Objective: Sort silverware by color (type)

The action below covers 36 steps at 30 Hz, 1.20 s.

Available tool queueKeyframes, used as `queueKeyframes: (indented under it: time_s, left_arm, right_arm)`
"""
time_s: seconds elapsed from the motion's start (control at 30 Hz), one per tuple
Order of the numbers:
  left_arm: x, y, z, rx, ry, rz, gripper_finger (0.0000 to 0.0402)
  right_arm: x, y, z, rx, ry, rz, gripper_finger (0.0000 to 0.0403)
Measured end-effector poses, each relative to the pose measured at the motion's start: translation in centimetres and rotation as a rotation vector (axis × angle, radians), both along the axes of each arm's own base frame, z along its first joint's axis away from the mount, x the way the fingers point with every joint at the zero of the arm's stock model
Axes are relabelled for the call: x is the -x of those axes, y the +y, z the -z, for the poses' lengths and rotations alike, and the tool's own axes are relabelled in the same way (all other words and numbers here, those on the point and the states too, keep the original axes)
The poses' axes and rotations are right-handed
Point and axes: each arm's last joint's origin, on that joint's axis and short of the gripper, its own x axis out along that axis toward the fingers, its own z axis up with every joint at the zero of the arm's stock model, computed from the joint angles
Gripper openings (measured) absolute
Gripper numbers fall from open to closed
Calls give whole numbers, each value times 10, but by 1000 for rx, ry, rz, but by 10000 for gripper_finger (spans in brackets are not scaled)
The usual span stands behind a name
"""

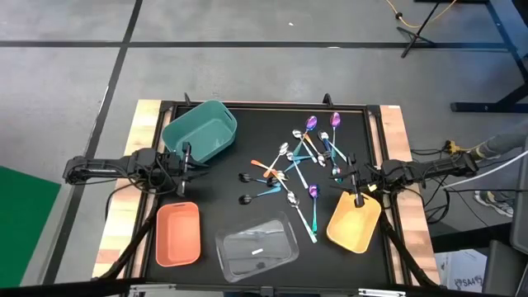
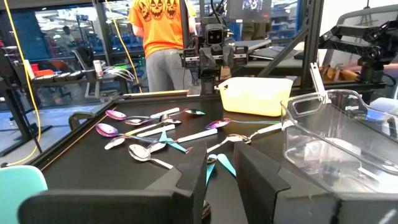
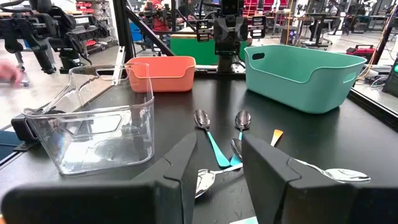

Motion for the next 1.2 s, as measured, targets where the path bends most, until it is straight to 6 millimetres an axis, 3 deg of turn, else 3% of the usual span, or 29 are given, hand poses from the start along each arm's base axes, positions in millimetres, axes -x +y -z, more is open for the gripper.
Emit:
queueKeyframes:
  time_s: [1.2]
  left_arm:
    - [0, 0, 0, -1, 0, -1, 76]
  right_arm:
    - [0, 1, -1, -8, -6, -36, 115]
